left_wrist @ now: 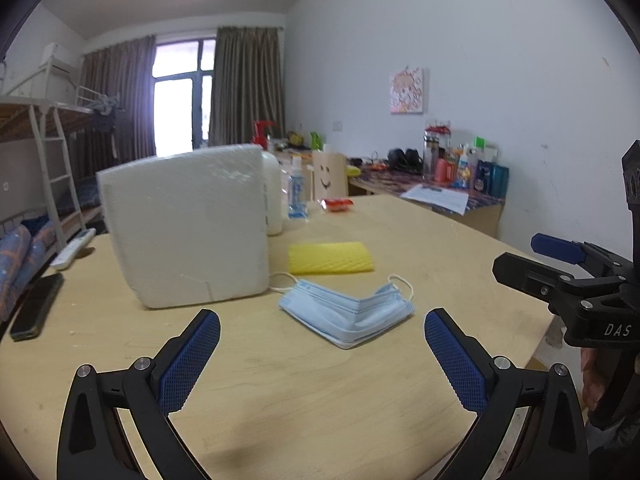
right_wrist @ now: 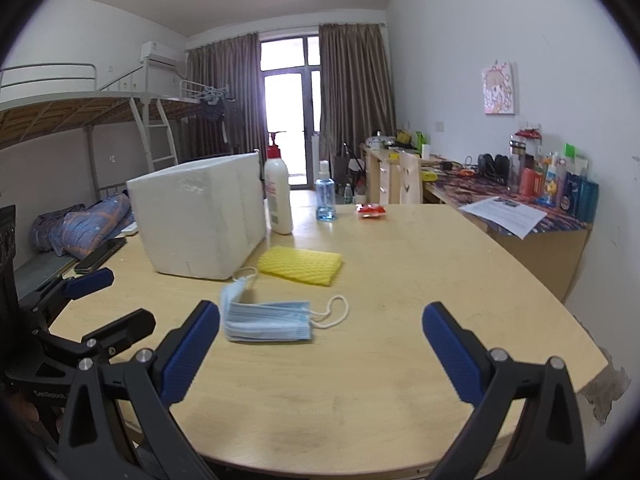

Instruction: Organize soft objects

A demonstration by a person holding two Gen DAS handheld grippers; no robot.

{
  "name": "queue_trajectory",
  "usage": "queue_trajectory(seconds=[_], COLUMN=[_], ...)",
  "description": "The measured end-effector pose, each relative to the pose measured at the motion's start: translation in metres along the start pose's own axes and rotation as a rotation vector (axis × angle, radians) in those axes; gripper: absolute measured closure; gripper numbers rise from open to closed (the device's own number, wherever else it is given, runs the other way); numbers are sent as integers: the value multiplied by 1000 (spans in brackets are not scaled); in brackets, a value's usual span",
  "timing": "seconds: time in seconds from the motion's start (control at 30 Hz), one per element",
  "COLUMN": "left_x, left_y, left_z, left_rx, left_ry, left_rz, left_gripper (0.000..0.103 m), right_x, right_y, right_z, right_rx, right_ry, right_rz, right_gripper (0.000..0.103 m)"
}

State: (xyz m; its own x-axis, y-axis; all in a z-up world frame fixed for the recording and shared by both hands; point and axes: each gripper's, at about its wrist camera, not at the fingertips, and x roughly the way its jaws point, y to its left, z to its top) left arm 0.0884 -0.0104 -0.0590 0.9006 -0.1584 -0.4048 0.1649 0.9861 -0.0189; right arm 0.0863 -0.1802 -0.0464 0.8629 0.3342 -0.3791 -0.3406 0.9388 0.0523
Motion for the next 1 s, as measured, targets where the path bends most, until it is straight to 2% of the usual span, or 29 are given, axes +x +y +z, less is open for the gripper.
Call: queue_trajectory(seconds=[0.3,0.53,0.8,1.0], left_x=[35,67,87,108], left_y=[-13,-23,-29,-28], left_z=[7,11,17,17], left_rx=[39,50,78,68], left_ry=[89,189,254,332], left_rz=[-23,-35,-37,-3], left_gripper=[1,1,1,1], right_x=[20,37,51,56], right_y=[-17,-28,-42,-56], right_z=[-2,-6,-8,-6], right_rx=[29,63,102,125], right_ry=[38,63,106,105], right_rz=[-16,5,36,32], right_gripper=[0,0,0,0])
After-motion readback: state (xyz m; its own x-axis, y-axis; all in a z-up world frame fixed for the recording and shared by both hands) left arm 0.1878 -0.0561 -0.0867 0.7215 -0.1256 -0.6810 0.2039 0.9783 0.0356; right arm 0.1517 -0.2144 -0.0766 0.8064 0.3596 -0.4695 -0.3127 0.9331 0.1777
